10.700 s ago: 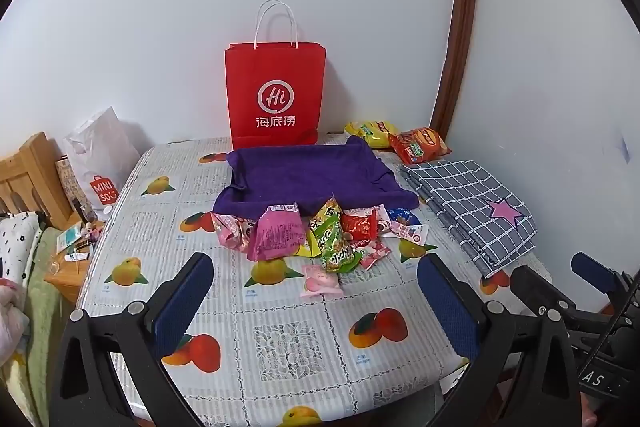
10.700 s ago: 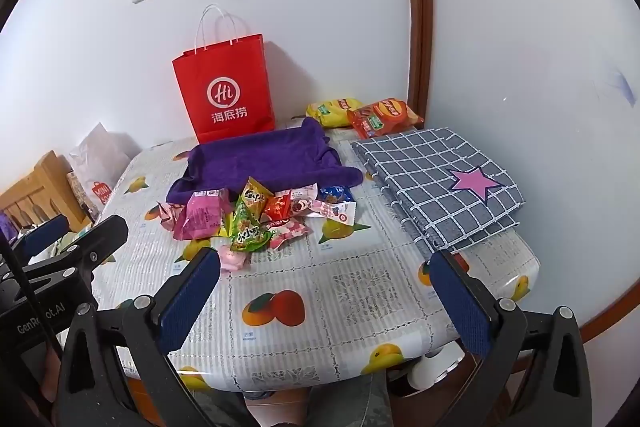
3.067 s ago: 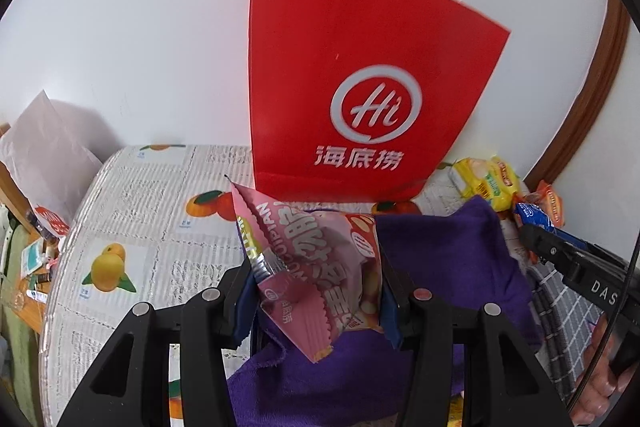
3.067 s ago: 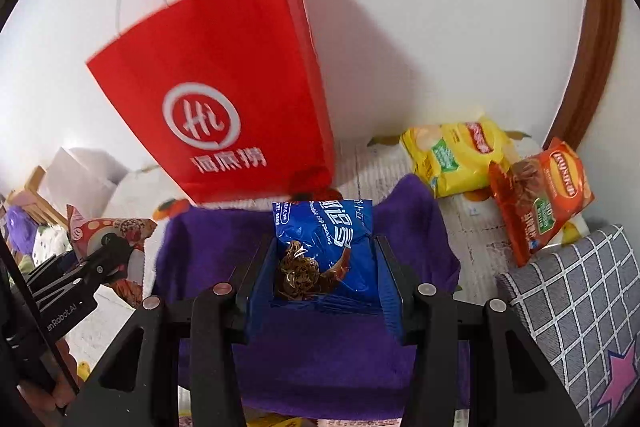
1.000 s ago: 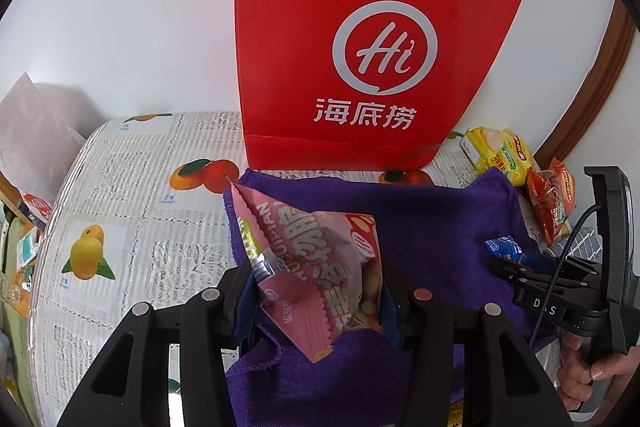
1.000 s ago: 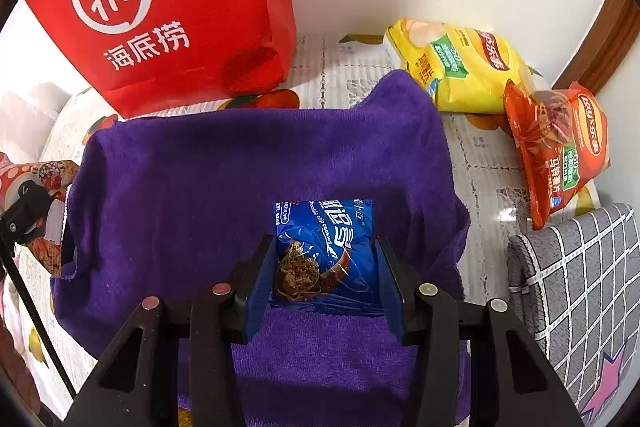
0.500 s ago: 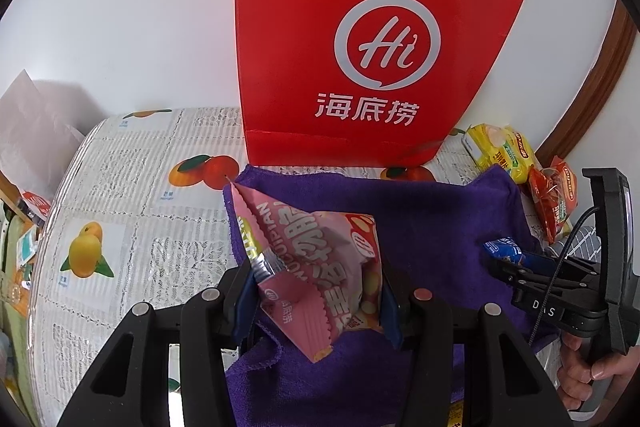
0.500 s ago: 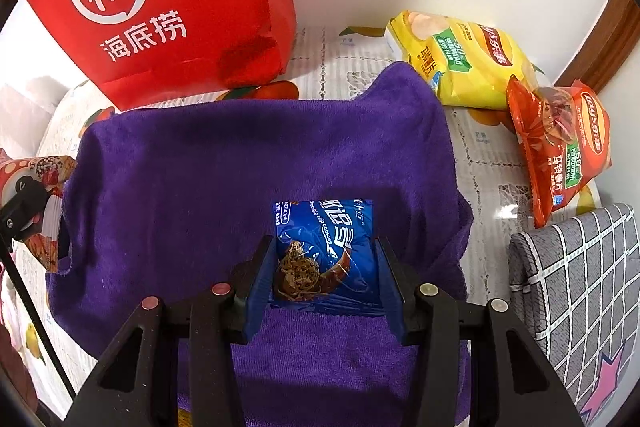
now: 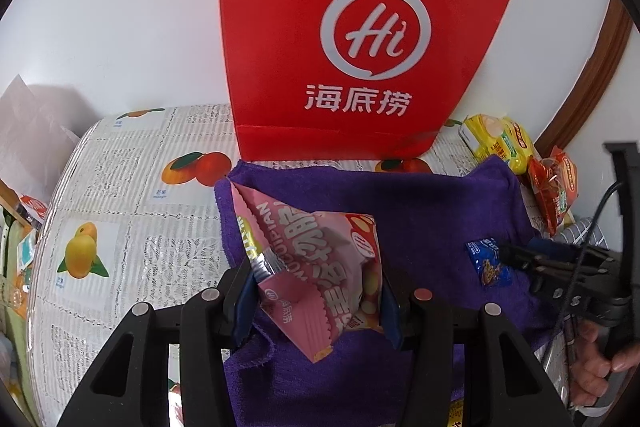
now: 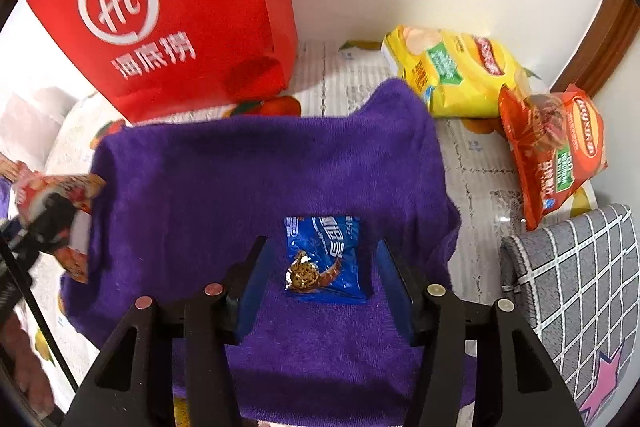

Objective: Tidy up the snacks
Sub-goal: 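Carry the blue packet onto the purple towel and open the right tool, then lower the pink-white packet onto the purple towel and open the left tool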

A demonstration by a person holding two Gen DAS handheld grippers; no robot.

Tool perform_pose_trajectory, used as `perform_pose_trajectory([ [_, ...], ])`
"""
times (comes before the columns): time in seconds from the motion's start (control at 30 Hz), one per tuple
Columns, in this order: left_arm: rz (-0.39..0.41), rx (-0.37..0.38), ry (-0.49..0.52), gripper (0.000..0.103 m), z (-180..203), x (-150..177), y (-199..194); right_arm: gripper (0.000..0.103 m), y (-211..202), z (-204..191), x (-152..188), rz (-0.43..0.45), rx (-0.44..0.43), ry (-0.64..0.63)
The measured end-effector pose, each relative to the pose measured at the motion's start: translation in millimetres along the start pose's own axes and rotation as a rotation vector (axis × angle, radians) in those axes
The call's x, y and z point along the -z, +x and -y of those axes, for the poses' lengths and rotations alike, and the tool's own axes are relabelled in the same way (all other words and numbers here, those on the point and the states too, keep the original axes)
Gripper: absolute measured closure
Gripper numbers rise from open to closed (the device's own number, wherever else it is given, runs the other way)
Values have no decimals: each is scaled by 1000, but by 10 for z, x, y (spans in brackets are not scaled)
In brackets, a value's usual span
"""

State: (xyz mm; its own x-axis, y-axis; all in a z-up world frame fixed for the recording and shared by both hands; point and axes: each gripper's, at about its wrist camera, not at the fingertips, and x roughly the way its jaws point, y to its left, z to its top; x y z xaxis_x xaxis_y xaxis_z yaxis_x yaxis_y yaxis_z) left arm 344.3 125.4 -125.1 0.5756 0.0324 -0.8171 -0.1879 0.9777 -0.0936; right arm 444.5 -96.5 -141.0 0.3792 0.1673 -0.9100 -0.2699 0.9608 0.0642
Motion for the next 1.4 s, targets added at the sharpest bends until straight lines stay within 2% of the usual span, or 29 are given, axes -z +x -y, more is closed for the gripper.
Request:
perform_pose_trajectory([
  [0.3,-30,16,27,55,33,31,61,48,-298,0,-11,74,3,-3],
  [0.5,-48,24,30,55,59,54,117,48,-395,-35,-5,94,6,-14],
  [0.73,-106,27,45,54,165,107,247,48,-470,5,5,114,14,-2],
  [0.97,-132,1,64,53,227,134,314,47,-472,-8,5,113,12,-5],
  [1.03,-142,-2,70,51,240,130,326,47,-475,-21,8,113,11,-8],
  [1.1,-141,-4,75,38,258,121,325,47,-480,-41,8,113,13,-13],
  [1.13,-135,-11,78,36,264,117,314,47,-486,-51,9,114,12,-16],
  [1.4,-87,-13,76,32,246,49,131,47,-555,-171,25,122,-35,-41],
])
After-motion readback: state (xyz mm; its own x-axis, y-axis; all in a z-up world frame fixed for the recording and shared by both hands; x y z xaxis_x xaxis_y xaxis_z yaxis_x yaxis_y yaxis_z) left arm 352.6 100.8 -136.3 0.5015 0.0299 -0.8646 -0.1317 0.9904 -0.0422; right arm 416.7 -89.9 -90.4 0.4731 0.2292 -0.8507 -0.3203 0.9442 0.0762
